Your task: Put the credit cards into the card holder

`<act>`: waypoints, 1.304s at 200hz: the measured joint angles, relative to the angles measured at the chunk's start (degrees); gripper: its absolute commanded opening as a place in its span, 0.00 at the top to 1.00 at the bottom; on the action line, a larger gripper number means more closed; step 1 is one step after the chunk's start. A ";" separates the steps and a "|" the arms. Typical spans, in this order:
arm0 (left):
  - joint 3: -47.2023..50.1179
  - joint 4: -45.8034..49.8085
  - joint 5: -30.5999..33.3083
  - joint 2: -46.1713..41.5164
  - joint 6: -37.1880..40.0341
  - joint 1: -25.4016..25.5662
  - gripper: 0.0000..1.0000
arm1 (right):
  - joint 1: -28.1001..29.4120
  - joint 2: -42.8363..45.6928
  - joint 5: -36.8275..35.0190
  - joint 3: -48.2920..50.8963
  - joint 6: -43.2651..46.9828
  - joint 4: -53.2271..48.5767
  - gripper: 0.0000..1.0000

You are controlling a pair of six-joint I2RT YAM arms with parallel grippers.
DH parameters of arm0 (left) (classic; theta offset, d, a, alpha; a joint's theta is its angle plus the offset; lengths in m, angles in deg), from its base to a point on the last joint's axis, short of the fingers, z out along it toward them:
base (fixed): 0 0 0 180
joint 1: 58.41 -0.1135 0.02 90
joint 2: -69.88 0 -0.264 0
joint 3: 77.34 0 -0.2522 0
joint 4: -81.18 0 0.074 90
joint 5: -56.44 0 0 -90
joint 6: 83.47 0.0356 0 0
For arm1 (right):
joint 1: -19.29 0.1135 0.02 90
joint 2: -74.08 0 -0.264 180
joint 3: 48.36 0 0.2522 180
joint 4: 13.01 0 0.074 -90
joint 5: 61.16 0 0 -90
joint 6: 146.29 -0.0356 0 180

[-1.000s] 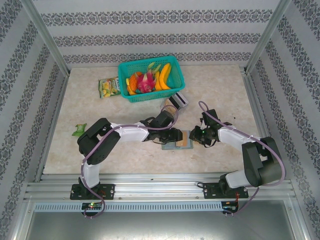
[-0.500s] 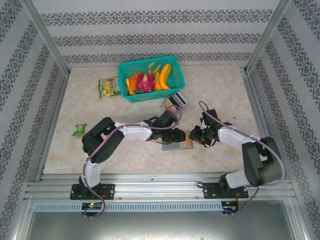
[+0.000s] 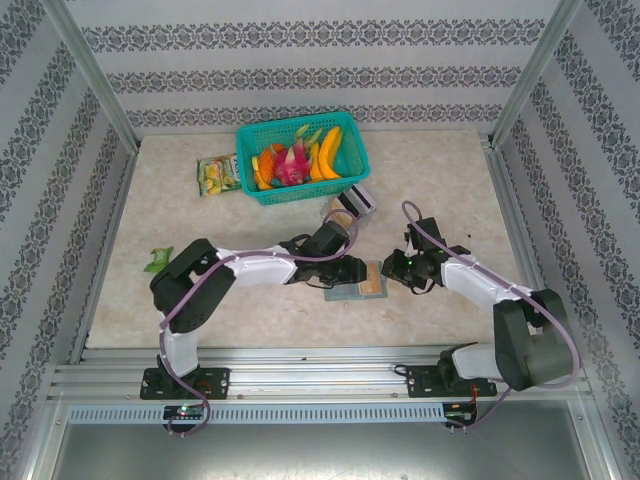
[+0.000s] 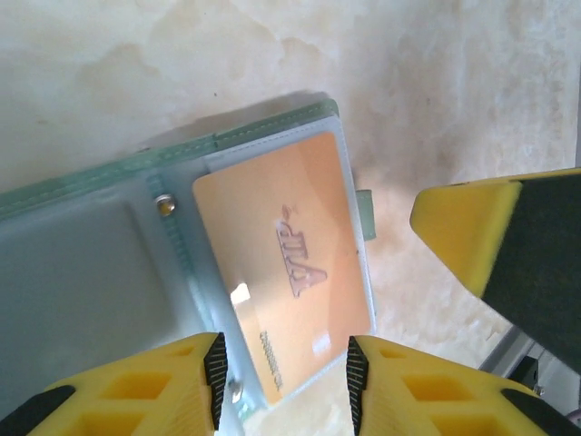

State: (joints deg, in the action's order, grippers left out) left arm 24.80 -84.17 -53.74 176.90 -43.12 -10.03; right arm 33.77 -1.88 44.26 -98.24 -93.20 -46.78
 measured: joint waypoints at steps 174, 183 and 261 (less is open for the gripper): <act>12.07 2.49 5.25 -11.17 -2.82 -5.84 0.49 | 0.79 -2.21 0.42 -0.50 0.22 -1.42 0.68; 12.15 2.08 4.87 -11.17 -3.19 -6.05 0.49 | 0.79 -2.27 0.61 -0.63 0.22 -1.27 0.68; 14.60 -0.17 3.63 -11.17 -5.95 -8.07 0.48 | 3.17 -6.45 3.10 -2.27 -0.42 0.81 0.69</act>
State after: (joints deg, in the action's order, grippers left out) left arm 39.40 -84.35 -50.12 165.73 -49.06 -18.09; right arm 36.94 -8.33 47.36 -100.51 -93.61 -45.97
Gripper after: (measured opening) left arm 0.518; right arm 0.305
